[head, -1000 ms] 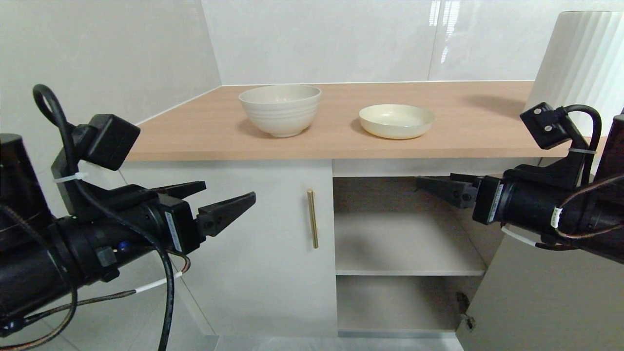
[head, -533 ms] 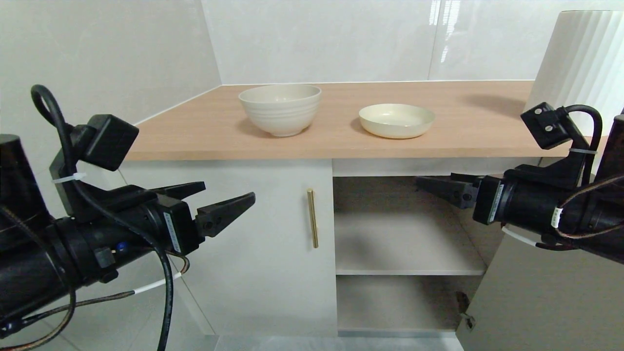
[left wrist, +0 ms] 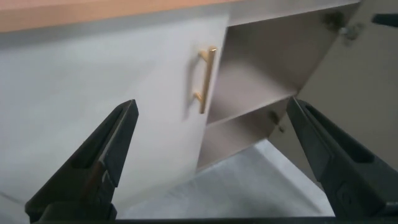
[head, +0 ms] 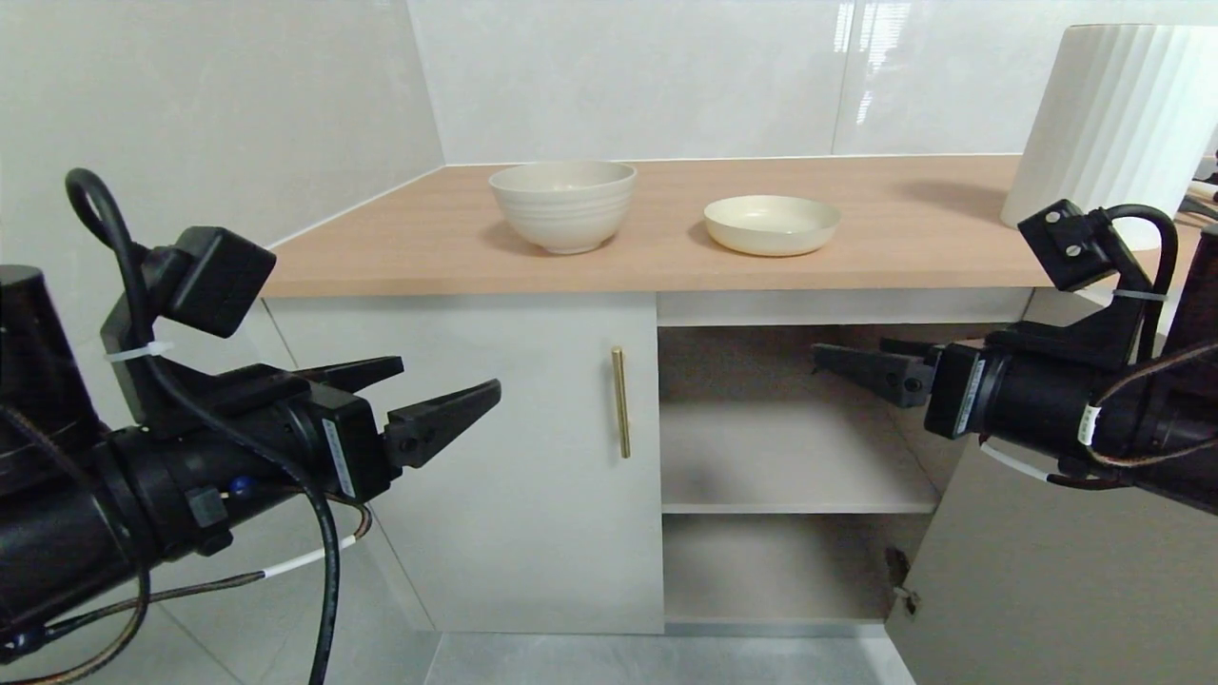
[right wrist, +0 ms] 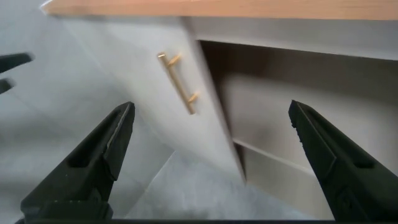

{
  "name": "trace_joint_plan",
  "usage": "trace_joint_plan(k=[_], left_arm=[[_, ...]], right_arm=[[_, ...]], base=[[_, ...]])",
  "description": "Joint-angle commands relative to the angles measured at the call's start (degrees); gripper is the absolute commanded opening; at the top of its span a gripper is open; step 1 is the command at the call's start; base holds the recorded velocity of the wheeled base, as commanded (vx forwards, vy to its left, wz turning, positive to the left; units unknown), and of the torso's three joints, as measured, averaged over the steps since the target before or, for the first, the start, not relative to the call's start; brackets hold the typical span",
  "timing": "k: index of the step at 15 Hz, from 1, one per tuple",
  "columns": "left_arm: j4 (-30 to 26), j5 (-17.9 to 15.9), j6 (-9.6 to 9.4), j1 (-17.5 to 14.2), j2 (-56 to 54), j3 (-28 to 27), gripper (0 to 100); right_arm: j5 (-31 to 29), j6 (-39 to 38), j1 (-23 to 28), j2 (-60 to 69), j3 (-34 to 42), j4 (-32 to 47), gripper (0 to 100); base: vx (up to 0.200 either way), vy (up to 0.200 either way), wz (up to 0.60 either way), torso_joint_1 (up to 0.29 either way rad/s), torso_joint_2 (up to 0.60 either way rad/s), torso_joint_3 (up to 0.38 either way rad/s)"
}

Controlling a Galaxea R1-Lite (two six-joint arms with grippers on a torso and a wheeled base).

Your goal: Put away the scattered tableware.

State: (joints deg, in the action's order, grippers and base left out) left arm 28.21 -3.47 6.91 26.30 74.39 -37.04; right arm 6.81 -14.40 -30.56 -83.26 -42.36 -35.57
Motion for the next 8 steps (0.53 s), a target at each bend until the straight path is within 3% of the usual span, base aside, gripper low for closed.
trace_joint_plan(k=[1,2,8], left_arm=[[0.0,0.05,-0.85,-0.02,0.67,0.03,100],[-0.08,0.13,-1.9,-0.02,0.76,0.21,100],[-0.17,0.22,-1.99,-0.02,0.06,0.12,100]], right_arm=[[0.04,-0.02,-0.02,0.03,0.0,-0.02,100],[0.04,-0.02,-0.02,0.03,0.0,-0.02,100],[-0.05,-0.1,-0.02,-0.06,0.0,-0.02,100]], base=[[0.0,0.0,0.0,0.0,0.0,0.0],[0.0,0.0,0.0,0.0,0.0,0.0],[0.0,0.0,0.0,0.0,0.0,0.0]])
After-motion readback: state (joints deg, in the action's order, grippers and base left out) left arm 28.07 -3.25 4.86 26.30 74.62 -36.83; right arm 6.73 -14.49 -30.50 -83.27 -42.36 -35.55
